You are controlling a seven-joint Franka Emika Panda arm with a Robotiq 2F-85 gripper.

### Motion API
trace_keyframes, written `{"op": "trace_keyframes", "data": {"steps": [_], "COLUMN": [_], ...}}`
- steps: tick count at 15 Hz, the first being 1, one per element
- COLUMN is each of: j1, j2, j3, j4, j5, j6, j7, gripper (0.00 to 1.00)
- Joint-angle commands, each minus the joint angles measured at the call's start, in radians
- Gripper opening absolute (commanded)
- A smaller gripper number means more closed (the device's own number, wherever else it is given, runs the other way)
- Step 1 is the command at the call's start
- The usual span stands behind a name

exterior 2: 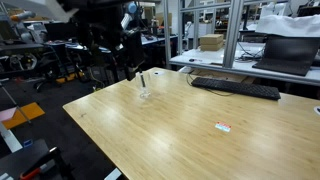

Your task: Remove the marker from the plastic cup

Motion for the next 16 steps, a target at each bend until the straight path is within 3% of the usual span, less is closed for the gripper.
{"op": "trace_keyframes", "data": {"steps": [1,4,9,15,16], "j1": [-0.027,-0.004,0.032,0.18,0.2], "j2": [0.006,0.005,0.005,0.014,0.051], "j3": [0.028,0.053,0.153,0.256,0.248], "j4": [0.003,0.004,0.011,0.079,0.102], "j5": [0.023,0.014,-0.008,0.018,0.032], "j6": [-0.003,0.001,0.013,0.11,0.125], "j7": [-0.017,-0.042,-0.027,-0.055,-0.061], "gripper": [1.0,1.0,1.0,1.0,1.0]}}
